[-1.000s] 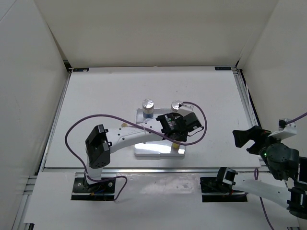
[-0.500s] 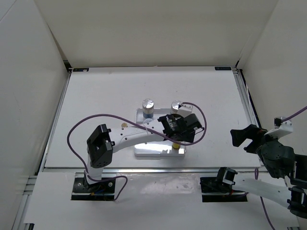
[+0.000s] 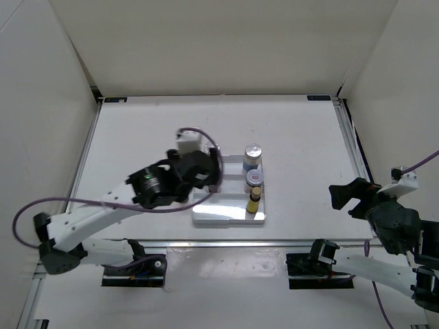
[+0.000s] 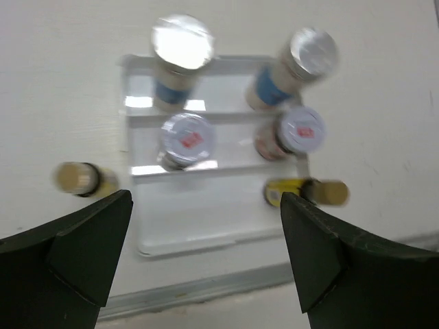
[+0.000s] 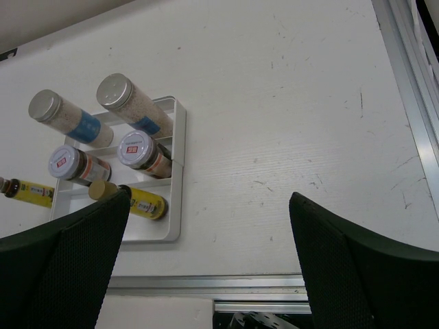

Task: Organize the condiment bottles

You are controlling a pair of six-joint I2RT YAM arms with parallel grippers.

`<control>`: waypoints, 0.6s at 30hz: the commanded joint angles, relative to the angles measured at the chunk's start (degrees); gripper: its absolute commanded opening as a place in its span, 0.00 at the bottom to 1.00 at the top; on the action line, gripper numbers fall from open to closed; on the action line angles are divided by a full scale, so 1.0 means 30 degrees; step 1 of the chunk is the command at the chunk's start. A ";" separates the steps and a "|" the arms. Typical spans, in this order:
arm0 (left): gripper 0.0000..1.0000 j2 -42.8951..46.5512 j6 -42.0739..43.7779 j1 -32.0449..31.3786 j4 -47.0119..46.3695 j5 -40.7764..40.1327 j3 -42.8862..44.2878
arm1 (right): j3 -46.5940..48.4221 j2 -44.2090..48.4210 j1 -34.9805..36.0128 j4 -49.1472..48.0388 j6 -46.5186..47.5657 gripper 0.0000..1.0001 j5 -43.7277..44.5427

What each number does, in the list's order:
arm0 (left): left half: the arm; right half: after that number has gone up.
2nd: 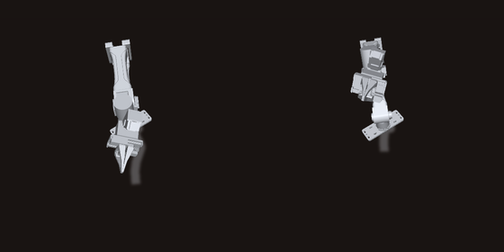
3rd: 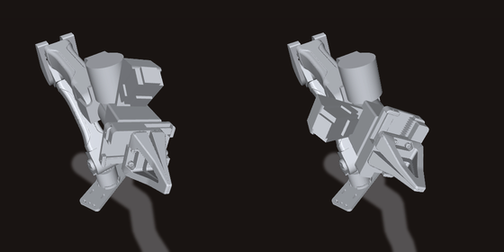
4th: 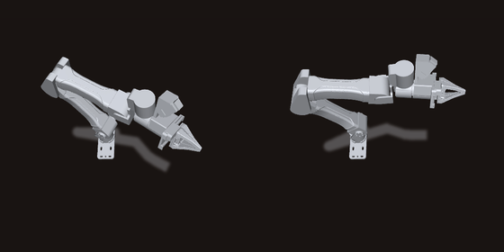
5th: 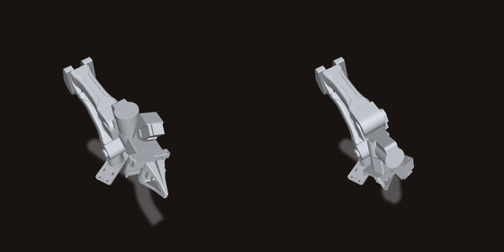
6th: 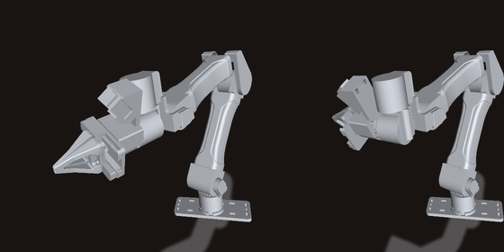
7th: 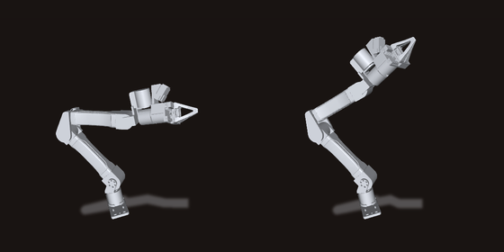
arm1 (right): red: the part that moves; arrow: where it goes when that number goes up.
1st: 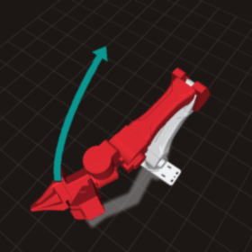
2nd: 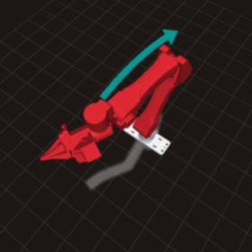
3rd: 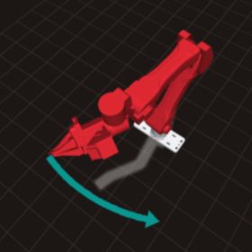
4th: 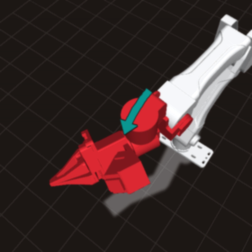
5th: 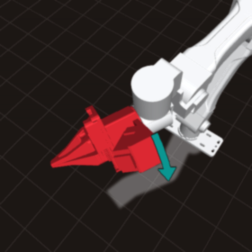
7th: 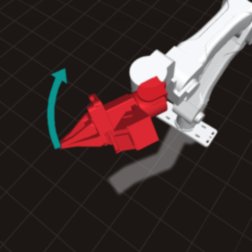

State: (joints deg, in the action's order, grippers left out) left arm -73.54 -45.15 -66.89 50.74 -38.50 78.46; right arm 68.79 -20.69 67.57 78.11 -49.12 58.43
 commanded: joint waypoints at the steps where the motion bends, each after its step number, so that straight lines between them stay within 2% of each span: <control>1: 1.00 0.2389 -0.0159 0.3013 0.0928 -0.0413 -0.2182 | 0.0272 0.0128 0.0094 0.2383 -0.0266 1.00 0.0649; 3: 1.00 0.2919 0.0254 0.4709 0.1133 0.0207 -0.3151 | 0.0272 0.0128 0.0094 0.2383 -0.0266 1.00 0.0649; 6: 1.00 0.3272 0.0691 0.6034 0.1133 0.0910 -0.4060 | 0.0272 0.0128 0.0094 0.2383 -0.0266 1.00 0.0649; 9: 1.00 0.2485 0.1159 0.8082 0.0698 0.2313 -0.4470 | 0.0272 0.0128 0.0094 0.2383 -0.0266 1.00 0.0649; 11: 1.00 0.2104 0.1423 0.8613 0.0288 0.3131 -0.4675 | 0.0272 0.0128 0.0094 0.2383 -0.0266 1.00 0.0649; 16: 0.92 0.1253 0.2183 1.0046 -0.0886 0.4536 -0.5349 | 0.0272 0.0128 0.0094 0.2383 -0.0266 1.00 0.0649; 18: 0.83 0.0638 0.2187 1.0577 -0.0888 0.5096 -0.5583 | 0.0272 0.0128 0.0094 0.2383 -0.0266 1.00 0.0649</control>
State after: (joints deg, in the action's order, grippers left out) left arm -70.70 -40.38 -37.36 50.46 -27.68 62.74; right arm 68.79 -20.69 67.57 78.11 -49.12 58.43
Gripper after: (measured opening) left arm 0.857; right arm 0.998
